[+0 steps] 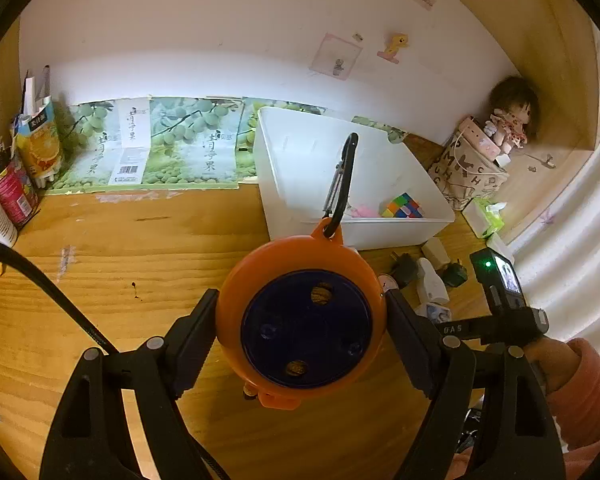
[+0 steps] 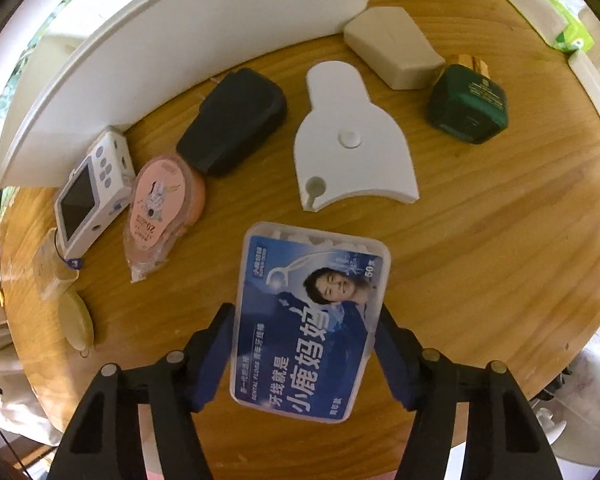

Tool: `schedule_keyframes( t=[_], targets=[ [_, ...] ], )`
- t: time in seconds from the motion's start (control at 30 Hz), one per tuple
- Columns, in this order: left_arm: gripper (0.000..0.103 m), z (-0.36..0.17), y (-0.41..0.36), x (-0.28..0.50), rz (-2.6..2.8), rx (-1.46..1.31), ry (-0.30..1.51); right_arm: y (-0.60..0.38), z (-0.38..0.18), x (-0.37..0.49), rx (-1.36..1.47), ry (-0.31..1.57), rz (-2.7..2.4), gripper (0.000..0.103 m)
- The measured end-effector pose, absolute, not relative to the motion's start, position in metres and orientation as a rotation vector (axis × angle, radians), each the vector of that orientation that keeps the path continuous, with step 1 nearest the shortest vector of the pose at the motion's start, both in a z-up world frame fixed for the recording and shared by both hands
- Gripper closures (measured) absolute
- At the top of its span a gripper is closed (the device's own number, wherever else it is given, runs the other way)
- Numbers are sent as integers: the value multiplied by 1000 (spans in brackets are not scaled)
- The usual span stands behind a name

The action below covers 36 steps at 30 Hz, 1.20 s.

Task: Organize rigid objects
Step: 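Carry the floss box into the white bin with right tool while left tool drops the reel in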

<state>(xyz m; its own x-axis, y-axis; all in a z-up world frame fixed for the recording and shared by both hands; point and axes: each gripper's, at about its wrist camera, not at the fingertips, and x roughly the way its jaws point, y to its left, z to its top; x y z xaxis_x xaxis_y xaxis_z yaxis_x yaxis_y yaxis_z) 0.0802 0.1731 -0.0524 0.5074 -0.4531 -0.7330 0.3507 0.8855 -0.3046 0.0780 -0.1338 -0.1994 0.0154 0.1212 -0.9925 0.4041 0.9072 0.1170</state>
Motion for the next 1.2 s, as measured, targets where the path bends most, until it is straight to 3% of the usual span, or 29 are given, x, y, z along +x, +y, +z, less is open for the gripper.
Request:
schedule_keyframes(
  t=[0.23, 0.43, 0.7, 1.2],
  targets=[
    [20, -44, 165, 90, -522, -98, 902, -122, -186, 80, 340, 1537, -140, 39],
    [20, -32, 149, 102, -552, -76, 867, -115, -145, 87, 170, 1417, -51, 40],
    [20, -20, 121, 121, -538, -69, 833, -121, -84, 99, 30, 1125, 37, 40],
    [20, -24, 58, 157, -291, -99, 787, -141, -72, 120, -36, 549, 224, 40]
  ],
)
